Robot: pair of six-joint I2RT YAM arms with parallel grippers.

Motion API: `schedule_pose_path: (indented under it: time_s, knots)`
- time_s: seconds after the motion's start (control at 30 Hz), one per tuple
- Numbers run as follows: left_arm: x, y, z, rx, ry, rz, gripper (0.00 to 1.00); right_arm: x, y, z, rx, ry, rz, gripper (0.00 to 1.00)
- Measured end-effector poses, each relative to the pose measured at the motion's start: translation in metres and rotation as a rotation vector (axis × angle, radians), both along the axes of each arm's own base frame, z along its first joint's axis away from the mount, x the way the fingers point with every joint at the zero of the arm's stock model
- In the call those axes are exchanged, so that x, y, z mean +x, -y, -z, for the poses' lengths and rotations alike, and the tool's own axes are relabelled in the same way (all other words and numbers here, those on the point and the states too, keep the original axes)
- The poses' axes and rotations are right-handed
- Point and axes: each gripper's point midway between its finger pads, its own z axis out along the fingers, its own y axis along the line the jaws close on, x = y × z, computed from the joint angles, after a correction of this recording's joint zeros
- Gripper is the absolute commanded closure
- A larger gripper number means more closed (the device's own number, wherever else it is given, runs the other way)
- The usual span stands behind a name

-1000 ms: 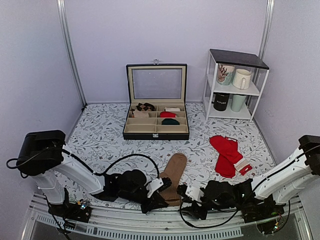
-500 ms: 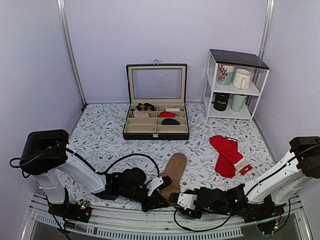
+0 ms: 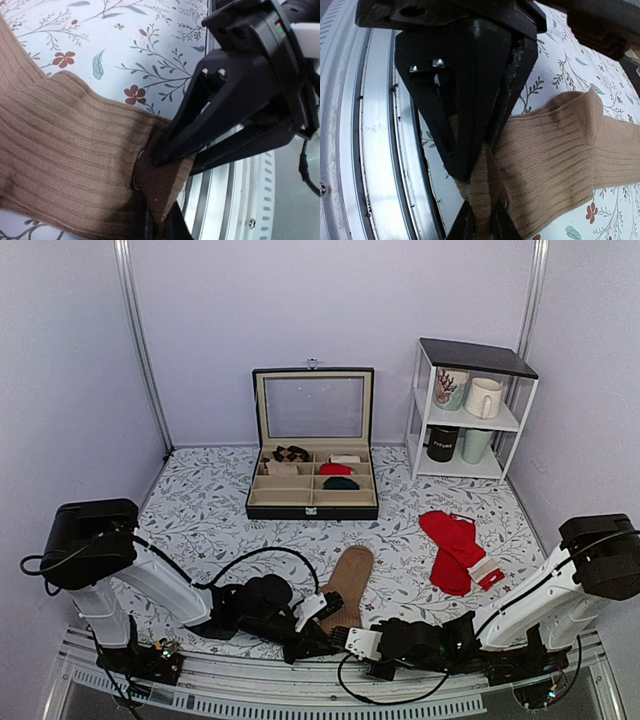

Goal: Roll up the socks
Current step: Roll a pair of socks at the center of the board.

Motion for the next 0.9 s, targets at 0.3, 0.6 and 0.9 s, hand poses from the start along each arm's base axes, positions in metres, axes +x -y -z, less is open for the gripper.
schedule_pose_path:
  time_s: [0.3, 0.6, 0.9]
  knots:
    - [0.008, -0.012, -0.015, 0.022, 0.143, -0.047, 0.46, 0.004, 0.001, 0.001, 0.084, -0.217, 0.06, 0.94]
    - [0.018, -0.015, -0.069, -0.096, 0.522, -0.006, 0.49, 0.002, -0.002, 0.003, 0.183, -0.588, 0.062, 0.94]
    - [0.002, -0.013, -0.018, -0.023, 0.513, 0.139, 0.52, -0.003, -0.013, 0.005, 0.233, -0.75, 0.044, 0.94]
